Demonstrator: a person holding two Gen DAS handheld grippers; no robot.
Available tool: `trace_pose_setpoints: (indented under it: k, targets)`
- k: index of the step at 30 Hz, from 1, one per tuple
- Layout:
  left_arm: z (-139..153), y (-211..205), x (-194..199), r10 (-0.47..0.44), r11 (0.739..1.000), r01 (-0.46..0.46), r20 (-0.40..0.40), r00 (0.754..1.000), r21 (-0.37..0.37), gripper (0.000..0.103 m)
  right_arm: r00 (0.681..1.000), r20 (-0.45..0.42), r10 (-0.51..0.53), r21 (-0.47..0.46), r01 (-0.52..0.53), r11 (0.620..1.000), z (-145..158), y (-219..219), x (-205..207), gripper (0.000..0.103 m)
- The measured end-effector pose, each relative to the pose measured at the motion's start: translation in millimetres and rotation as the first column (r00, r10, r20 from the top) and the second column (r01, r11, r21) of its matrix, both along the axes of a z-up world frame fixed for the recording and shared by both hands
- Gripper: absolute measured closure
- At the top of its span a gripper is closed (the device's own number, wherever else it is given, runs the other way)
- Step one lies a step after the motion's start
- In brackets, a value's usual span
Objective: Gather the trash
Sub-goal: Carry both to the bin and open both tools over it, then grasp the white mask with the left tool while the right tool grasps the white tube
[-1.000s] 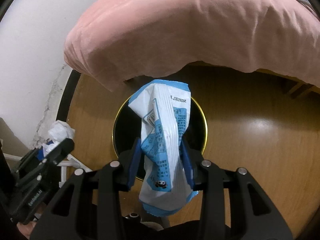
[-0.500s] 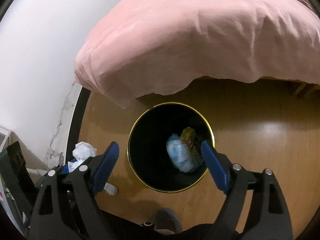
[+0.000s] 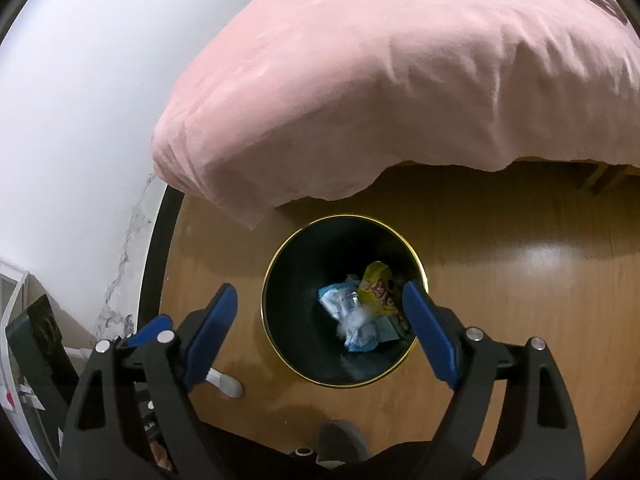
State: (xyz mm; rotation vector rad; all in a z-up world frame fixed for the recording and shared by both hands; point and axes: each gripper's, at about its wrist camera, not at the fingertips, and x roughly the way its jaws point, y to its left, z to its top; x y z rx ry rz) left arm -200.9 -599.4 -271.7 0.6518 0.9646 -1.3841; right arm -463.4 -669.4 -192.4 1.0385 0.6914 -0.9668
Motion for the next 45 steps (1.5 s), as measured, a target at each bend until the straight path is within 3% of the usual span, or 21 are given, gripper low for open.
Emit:
trace_pose_setpoints:
  k: [5, 6, 10, 14, 17, 20, 22, 23, 25, 26, 27, 29, 30, 33, 35, 38, 42, 45]
  targets:
    - [28.0, 16.4, 7.0, 0.024, 1.0, -0.024, 0.053, 0.998, -0.002, 0.02, 0.999, -0.032, 0.031, -0.084, -0.033, 0.996, 29.4, 4.4, 18.6, 0.018]
    - [43.6, 24.0, 8.1, 0.029, 0.999, -0.027, 0.066, 0.997, -0.022, 0.012, 0.998, -0.047, 0.037, -0.119, -0.043, 0.992, 41.6, 5.7, 25.0, 0.017]
    - [118.6, 63.1, 17.9, 0.075, 0.99, -0.062, 0.102, 0.992, -0.124, 0.008, 0.993, -0.066, 0.094, -0.223, -0.106, 0.969, 89.9, 15.1, 56.2, 0.011]
    - [196.7, 122.3, 41.5, 0.119, 0.972, -0.084, 0.148, 0.982, -0.219, 0.007, 0.968, -0.07, 0.24, -0.313, -0.25, 0.916, 143.7, 44.3, 119.1, 0.01]
    - [239.7, 182.7, 81.5, 0.227, 0.95, -0.173, 0.196, 0.954, -0.258, 0.007, 0.921, -0.057, 0.385, -0.381, -0.377, 0.845, 181.4, 85.3, 179.5, 0.01]
    - [267.6, 263.0, 139.5, 0.394, 0.904, -0.339, 0.199, 0.897, -0.262, 0.007, 0.839, -0.06, 0.541, -0.416, -0.513, 0.75, 208.2, 140.0, 246.1, 0.01]
    - [275.8, 309.7, 171.7, 0.498, 0.858, -0.446, 0.201, 0.844, -0.255, 0.007, 0.757, -0.057, 0.651, -0.428, -0.608, 0.669, 220.1, 184.6, 291.6, 0.01]
    - [278.9, 334.3, 186.8, 0.547, 0.83, -0.495, 0.207, 0.811, -0.256, 0.007, 0.7, -0.07, 0.71, -0.433, -0.663, 0.611, 225.6, 214.7, 318.8, 0.01]
    - [282.2, 396.1, 221.4, 0.654, 0.756, -0.604, 0.241, 0.717, -0.254, 0.007, 0.613, -0.083, 0.785, -0.434, -0.732, 0.526, 229.0, 256.9, 354.3, 0.01]
    - [281.8, 417.1, 231.7, 0.686, 0.728, -0.638, 0.261, 0.679, -0.252, 0.007, 0.561, -0.083, 0.824, -0.428, -0.766, 0.479, 230.5, 279.6, 372.5, 0.01]
    - [280.4, 447.9, 247.1, 0.728, 0.683, -0.688, 0.293, 0.619, -0.245, 0.007, 0.498, -0.08, 0.864, -0.417, -0.804, 0.424, 230.7, 306.3, 393.8, 0.01]
    - [277.5, 491.5, 266.6, 0.779, 0.614, -0.755, 0.327, 0.534, -0.229, 0.007, 0.404, -0.098, 0.909, -0.393, -0.855, 0.337, 228.4, 353.6, 432.0, 0.01]
    - [275.4, 522.0, 279.0, 0.811, 0.564, -0.796, 0.326, 0.485, -0.219, 0.007, 0.369, -0.111, 0.923, -0.383, -0.873, 0.303, 227.8, 373.6, 444.0, 0.01]
    - [269.9, 579.2, 297.7, 0.864, 0.469, -0.861, 0.305, 0.401, -0.197, 0.007, 0.264, -0.177, 0.948, -0.33, -0.924, 0.195, 218.1, 431.4, 486.6, 0.01]
    - [267.1, 604.1, 303.5, 0.88, 0.435, -0.88, 0.293, 0.372, -0.189, 0.007, 0.219, -0.232, 0.948, -0.303, -0.942, 0.144, 209.7, 464.1, 509.3, 0.01]
    - [259.6, 634.8, 315.6, 0.9, 0.396, -0.903, 0.262, 0.347, -0.164, 0.007, 0.197, -0.295, 0.935, -0.276, -0.954, 0.114, 201.1, 482.8, 523.1, 0.017]
    - [251.8, 644.1, 339.4, 0.908, 0.382, -0.913, 0.243, 0.342, -0.143, 0.007, 0.208, -0.33, 0.921, -0.252, -0.96, 0.127, 195.4, 492.4, 534.7, 0.032]
    - [245.3, 642.7, 361.4, 0.903, 0.389, -0.91, 0.254, 0.346, -0.142, 0.007, 0.21, -0.34, 0.916, -0.243, -0.961, 0.13, 194.9, 493.6, 538.6, 0.05]
